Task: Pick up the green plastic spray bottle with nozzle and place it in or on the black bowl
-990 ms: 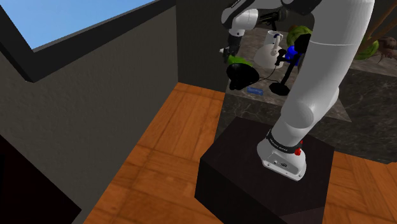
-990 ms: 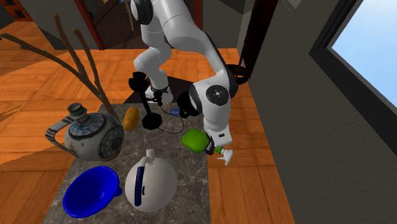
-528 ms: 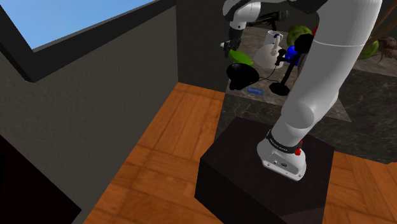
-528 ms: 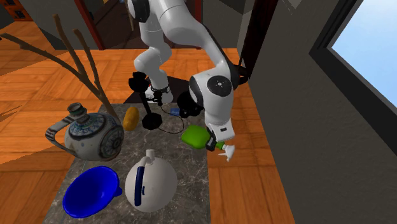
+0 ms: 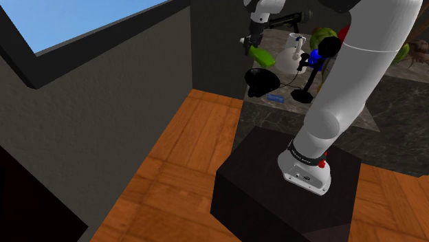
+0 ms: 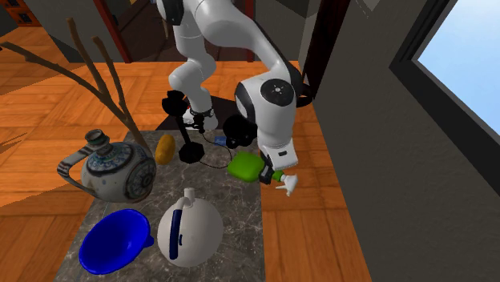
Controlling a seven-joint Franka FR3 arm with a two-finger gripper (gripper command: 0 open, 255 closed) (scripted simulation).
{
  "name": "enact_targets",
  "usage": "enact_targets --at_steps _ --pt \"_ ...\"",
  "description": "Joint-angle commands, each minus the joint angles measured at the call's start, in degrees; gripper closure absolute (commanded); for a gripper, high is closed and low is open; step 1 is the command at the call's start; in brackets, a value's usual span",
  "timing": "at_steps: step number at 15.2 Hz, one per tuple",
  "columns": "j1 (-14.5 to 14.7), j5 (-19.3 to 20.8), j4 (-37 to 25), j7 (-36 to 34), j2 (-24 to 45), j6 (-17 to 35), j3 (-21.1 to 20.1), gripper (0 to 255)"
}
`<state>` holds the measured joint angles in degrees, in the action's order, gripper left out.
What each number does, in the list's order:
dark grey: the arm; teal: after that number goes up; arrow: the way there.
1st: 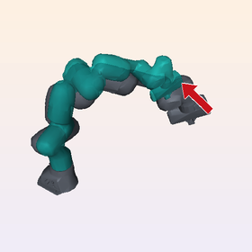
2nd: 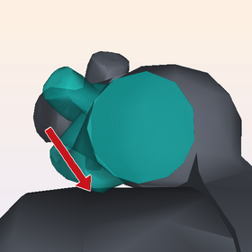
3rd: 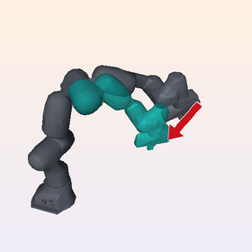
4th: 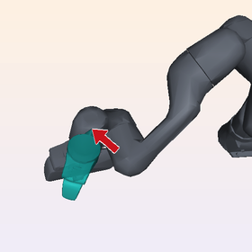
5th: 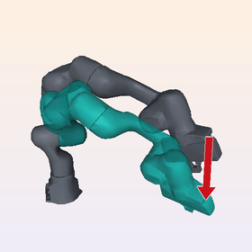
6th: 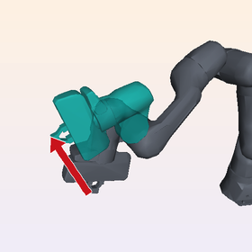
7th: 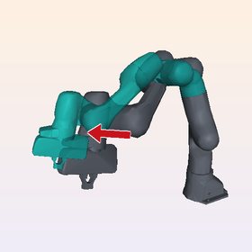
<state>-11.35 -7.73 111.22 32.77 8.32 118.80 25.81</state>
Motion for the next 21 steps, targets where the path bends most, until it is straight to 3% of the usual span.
enact_targets --at_steps 1,11,16,21 --pt "0.06 0.4 -1.01 -0.33 -0.6 -1.53 0.06 255" --pt "0.21 1.68 -6.01 -1.46 -2.58 -8.26 0.23 255" --pt "2.38 7.13 7.73 -7.25 -14.59 -5.07 -1.52 255" --pt "2.62 11.25 19.56 -13.16 -26.0 -3.9 -4.72 255"
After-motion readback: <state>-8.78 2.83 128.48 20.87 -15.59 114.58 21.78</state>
